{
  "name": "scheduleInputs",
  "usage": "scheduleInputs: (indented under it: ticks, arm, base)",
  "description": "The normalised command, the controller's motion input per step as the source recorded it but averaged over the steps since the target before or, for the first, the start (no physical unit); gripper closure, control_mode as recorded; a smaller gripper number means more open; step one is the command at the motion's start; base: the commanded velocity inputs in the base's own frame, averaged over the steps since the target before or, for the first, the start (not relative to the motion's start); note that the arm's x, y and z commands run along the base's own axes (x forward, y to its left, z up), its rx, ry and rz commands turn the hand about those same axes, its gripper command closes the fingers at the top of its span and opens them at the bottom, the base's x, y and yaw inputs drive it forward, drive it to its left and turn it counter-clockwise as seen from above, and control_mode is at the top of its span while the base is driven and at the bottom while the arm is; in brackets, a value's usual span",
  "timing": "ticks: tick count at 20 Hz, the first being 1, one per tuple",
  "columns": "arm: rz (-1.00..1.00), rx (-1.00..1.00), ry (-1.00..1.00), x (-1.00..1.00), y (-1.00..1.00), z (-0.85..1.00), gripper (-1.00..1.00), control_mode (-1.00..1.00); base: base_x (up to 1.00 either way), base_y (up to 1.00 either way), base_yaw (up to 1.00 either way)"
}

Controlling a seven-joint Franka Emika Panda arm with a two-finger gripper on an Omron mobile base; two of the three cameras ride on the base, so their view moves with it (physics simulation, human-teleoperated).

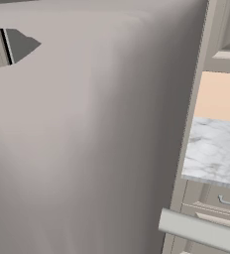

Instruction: Pick up the peach and apple from the fridge and place one fruit on each plate on the dining counter.

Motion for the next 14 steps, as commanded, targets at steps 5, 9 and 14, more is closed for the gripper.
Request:
scheduleInputs:
  ticks: [5, 9, 14]
  arm:
    - [-0.02, 0.00, 0.05, 0.00, -0.08, -0.35, -1.00, -1.00]
    - [-0.01, 0.04, 0.09, 0.00, 0.00, -0.49, -1.00, -1.00]
    - [-0.07, 0.06, 0.20, -0.09, 0.02, -0.88, 1.00, -1.00]
  base:
    - [0.00, 0.00, 0.00]
    - [0.00, 0.00, 0.00]
    - [0.00, 0.00, 0.00]
